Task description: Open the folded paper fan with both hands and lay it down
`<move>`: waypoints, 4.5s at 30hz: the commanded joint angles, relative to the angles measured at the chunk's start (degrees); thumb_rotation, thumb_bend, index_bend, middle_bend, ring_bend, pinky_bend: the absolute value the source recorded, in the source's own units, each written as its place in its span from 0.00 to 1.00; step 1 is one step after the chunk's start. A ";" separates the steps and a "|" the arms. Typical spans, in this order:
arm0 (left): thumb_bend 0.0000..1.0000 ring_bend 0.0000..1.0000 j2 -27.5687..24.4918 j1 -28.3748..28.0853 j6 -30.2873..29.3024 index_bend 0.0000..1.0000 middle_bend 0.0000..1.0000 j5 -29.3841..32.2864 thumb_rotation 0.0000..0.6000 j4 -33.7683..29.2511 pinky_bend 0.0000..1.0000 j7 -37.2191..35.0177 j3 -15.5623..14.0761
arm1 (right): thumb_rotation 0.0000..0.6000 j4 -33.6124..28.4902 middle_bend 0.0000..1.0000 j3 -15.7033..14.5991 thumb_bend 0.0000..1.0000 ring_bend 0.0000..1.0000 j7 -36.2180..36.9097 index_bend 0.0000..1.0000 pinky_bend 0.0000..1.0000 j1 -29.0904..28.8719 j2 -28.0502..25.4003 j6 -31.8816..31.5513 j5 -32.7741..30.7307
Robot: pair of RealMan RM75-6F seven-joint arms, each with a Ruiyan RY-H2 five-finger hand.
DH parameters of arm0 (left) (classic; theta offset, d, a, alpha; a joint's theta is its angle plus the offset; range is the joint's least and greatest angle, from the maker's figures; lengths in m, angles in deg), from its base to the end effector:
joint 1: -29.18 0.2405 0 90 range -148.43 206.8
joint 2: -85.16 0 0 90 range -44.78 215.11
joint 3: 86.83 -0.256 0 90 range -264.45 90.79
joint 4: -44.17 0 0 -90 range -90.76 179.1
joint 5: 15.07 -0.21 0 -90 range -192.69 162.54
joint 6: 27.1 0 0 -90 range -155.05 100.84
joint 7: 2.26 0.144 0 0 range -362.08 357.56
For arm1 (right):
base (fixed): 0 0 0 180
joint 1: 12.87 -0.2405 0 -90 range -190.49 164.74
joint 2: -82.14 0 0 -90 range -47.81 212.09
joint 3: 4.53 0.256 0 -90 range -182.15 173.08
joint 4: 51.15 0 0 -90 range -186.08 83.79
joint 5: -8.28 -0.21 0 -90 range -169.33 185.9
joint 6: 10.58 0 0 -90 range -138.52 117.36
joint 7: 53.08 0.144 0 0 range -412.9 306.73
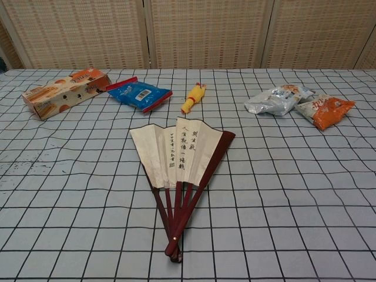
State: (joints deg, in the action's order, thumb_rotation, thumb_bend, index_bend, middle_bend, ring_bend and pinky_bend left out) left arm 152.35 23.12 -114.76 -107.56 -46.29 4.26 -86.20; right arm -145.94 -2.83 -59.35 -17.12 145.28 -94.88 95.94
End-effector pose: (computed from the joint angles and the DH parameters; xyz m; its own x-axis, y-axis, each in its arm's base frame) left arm -0.2945 0.1782 0.1392 0.4841 -0.0266 0.8746 0.8647 -0.1387 -0.4828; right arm -0.3042 -0.1728 0.1544 0.4744 -0.0385 0.8795 -0.8802 -0.0348 0.4733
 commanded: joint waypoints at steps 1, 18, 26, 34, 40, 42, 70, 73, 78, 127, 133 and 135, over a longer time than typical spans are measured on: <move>0.46 0.00 0.18 -0.14 0.18 0.00 0.00 0.07 1.00 0.07 0.12 0.09 0.05 | 1.00 0.33 0.00 0.02 0.14 0.00 -0.09 0.00 0.00 0.00 0.21 -0.10 0.26; 0.45 0.00 0.01 -1.32 3.58 0.00 0.00 2.31 1.00 -0.62 0.12 -0.98 0.02 | 1.00 11.52 0.00 3.56 0.14 0.00 -7.90 0.29 0.00 -18.99 23.63 19.31 7.70; 0.45 0.00 -0.72 -0.60 3.02 0.00 0.00 4.13 1.00 -1.18 0.13 -1.42 0.50 | 1.00 31.85 0.00 5.05 0.14 0.00 -1.52 0.41 0.00 -25.44 43.10 16.00 10.70; 0.45 0.00 -0.93 -0.38 3.26 0.00 0.00 5.22 1.00 -0.68 0.13 -1.41 0.70 | 1.00 44.31 0.00 5.88 0.14 0.00 0.05 0.44 0.00 -30.57 53.43 17.25 9.90; 0.45 0.00 -0.96 -0.53 3.87 0.00 0.00 5.95 1.00 -0.16 0.13 -1.81 0.90 | 1.00 50.59 0.00 5.94 0.14 0.00 0.34 0.47 0.00 -33.38 57.85 18.53 8.89; 0.45 0.00 -0.98 -0.57 4.08 0.00 0.00 6.21 1.00 0.01 0.13 -1.89 0.95 | 1.00 52.24 0.00 5.53 0.14 0.00 0.65 0.47 0.00 -33.92 58.70 18.57 8.82; 0.47 0.00 -1.00 -0.71 4.39 0.00 0.00 6.65 1.00 0.07 0.13 -1.81 1.16 | 1.00 57.64 0.10 3.81 0.51 0.00 7.96 0.72 0.00 -37.72 60.13 9.09 8.91; 0.51 0.00 -1.21 -1.15 5.13 0.00 0.00 6.07 1.00 -0.03 0.13 -2.99 0.91 | 1.00 49.15 0.10 4.03 0.55 0.00 4.27 0.72 0.00 -37.89 55.18 8.55 9.23; 0.54 0.00 0.04 -2.62 7.80 0.09 0.00 5.36 1.00 2.29 0.12 -9.91 0.57 | 1.00 28.44 0.10 6.22 0.57 0.00 -2.68 0.72 0.00 -38.15 45.15 11.59 6.93; 0.44 0.00 29.47 -14.16 10.32 0.44 0.00 6.77 1.00 5.23 0.05 -45.68 6.11 | 1.00 -2.50 0.10 23.14 0.58 0.00 -24.56 0.73 0.00 -51.70 45.04 18.62 -33.48; 0.61 0.02 32.29 -13.14 7.68 0.79 0.19 10.01 1.00 5.41 0.10 -42.05 8.87 | 1.00 -3.59 0.10 23.12 0.58 0.00 -23.75 0.73 0.00 -51.45 43.89 18.22 -33.27; 0.66 0.04 32.85 -12.94 6.80 0.83 0.23 10.12 1.00 6.70 0.12 -40.81 9.32 | 1.00 -4.62 0.10 22.86 0.58 0.00 -23.53 0.73 0.00 -50.95 42.71 17.91 -32.72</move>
State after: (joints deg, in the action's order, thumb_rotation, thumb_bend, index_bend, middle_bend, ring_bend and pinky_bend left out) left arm 184.45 9.80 -107.04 -97.86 -40.45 -37.51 -77.57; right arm -150.06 20.18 -83.06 -68.36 188.54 -76.77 62.91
